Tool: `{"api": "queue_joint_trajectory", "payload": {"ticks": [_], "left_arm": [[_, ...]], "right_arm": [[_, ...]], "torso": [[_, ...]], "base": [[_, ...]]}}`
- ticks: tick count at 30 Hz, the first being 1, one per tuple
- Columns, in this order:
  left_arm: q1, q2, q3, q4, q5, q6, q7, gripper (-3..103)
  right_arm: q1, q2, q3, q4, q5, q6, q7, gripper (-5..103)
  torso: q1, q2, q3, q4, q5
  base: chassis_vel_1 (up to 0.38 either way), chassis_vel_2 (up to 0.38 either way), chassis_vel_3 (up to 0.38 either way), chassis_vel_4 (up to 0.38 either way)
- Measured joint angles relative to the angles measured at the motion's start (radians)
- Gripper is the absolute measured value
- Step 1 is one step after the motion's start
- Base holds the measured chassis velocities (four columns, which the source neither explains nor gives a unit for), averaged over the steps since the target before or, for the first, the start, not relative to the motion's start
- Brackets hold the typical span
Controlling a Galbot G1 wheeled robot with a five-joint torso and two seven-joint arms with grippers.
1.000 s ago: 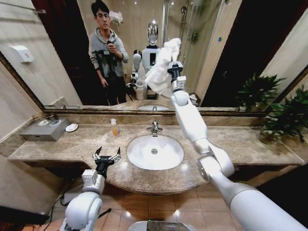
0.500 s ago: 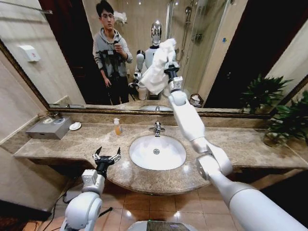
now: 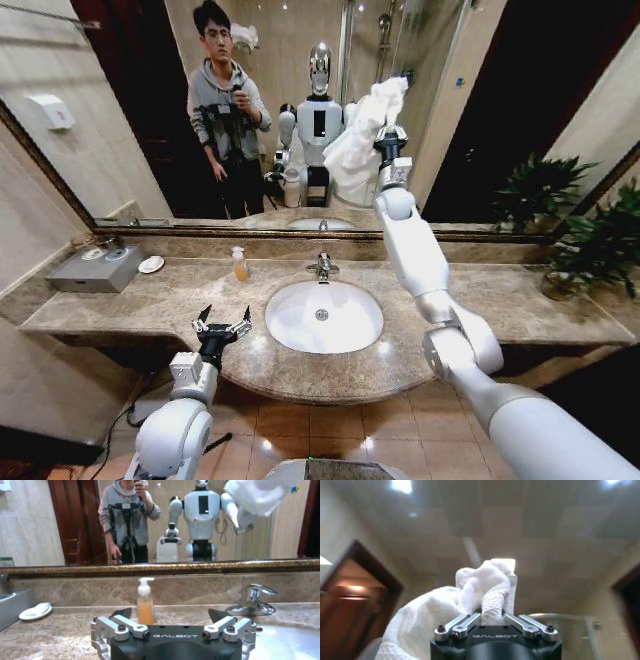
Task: Pick up the towel from the sink counter and wipe the mirror surface.
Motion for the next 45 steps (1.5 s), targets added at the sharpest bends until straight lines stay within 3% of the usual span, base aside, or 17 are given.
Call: {"api": "queue_joint_trajectory", "payload": {"ticks": [7, 11, 13, 15, 18, 23, 27, 36, 45], "left_arm": [[0.000, 0.000, 0.000, 0.000, 0.000, 0.000, 0.000, 100], [0.000, 0.000, 0.000, 0.000, 0.000, 0.000, 0.000, 100], [0.000, 0.000, 0.000, 0.000, 0.000, 0.000, 0.000, 100], [0.000, 0.000, 0.000, 0.000, 0.000, 0.000, 0.000, 100], [0.000, 0.000, 0.000, 0.000, 0.000, 0.000, 0.000, 100], [0.000, 0.000, 0.000, 0.000, 0.000, 0.000, 0.000, 100], [0.000, 0.000, 0.000, 0.000, 0.000, 0.000, 0.000, 100], [0.000, 0.000, 0.000, 0.000, 0.000, 0.000, 0.000, 100], [0.000, 0.000, 0.000, 0.000, 0.000, 0.000, 0.000, 100]], "right_arm": [[-0.002, 0.023, -0.015, 0.000, 0.015, 0.008, -0.018, 5], [-0.029, -0.023, -0.027, 0.067, 0.079, -0.027, -0.016, 5], [-0.081, -0.104, -0.048, 0.171, 0.142, -0.077, -0.005, 5], [-0.103, -0.133, -0.053, 0.206, 0.160, -0.090, 0.000, 5], [-0.204, -0.232, -0.061, 0.333, 0.205, -0.123, 0.022, 5], [-0.393, -0.333, -0.050, 0.535, 0.237, -0.157, 0.052, 5], [-0.520, -0.371, -0.027, 0.662, 0.241, -0.165, 0.069, 5], [-0.717, -0.389, -0.014, 0.772, 0.226, -0.161, 0.078, 5], [-0.682, -0.381, -0.004, 0.838, 0.215, -0.147, 0.108, 5]], "torso": [[0.000, 0.000, 0.000, 0.0002, -0.0003], [0.000, 0.000, 0.000, -0.0005, 0.0000], [-0.001, 0.000, 0.000, -0.0012, 0.0005], [-0.001, 0.000, 0.000, -0.0009, 0.0002], [-0.001, 0.000, 0.000, -0.0015, 0.0008], [-0.001, 0.000, -0.001, -0.0008, 0.0005], [-0.001, 0.000, -0.001, -0.0007, 0.0003], [-0.001, 0.000, -0.001, -0.0009, 0.0006], [-0.001, 0.000, -0.001, -0.0006, -0.0001]], "base": [[0.000, 0.000, 0.000, 0.000], [0.000, 0.000, 0.000, 0.000], [0.000, 0.000, 0.000, 0.000], [0.000, 0.000, 0.000, 0.000], [0.000, 0.000, 0.000, 0.000], [0.000, 0.000, 0.000, 0.000], [0.000, 0.000, 0.000, 0.000], [0.000, 0.000, 0.000, 0.000], [0.000, 0.000, 0.000, 0.000]]}}
